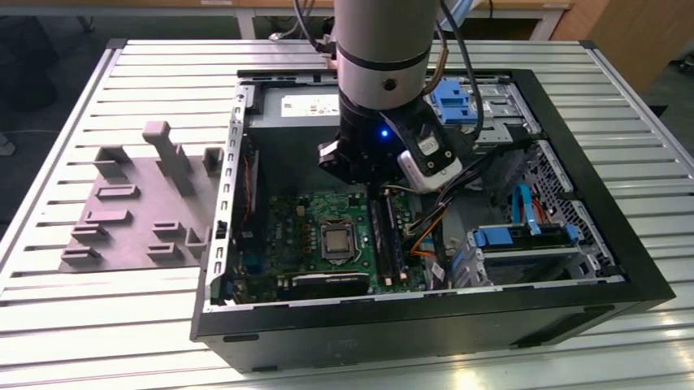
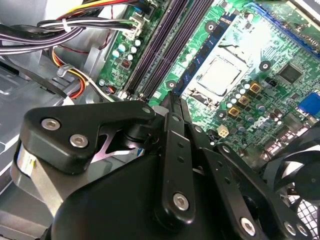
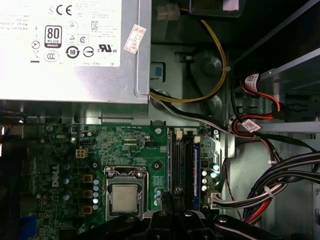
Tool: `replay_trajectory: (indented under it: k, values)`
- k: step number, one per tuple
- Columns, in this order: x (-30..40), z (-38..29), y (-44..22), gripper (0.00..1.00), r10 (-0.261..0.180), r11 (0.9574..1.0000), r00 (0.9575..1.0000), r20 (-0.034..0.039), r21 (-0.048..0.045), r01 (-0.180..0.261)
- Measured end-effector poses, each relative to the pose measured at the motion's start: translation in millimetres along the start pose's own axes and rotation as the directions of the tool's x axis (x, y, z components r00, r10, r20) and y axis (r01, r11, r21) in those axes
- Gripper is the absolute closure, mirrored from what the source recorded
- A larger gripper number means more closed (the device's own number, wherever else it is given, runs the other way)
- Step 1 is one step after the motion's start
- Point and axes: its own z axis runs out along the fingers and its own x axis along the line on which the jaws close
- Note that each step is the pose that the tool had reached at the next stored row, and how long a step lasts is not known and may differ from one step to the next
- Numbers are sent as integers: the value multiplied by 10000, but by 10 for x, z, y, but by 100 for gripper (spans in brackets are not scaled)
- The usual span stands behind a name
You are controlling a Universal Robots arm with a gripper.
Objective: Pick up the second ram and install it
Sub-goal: 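Insert the second ram into the second slot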
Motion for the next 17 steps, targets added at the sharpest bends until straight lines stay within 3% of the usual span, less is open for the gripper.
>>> replay_trajectory:
  k: [17]
  values:
    - [-5,59,-3,88,9,10000,10000,1,0,-9]
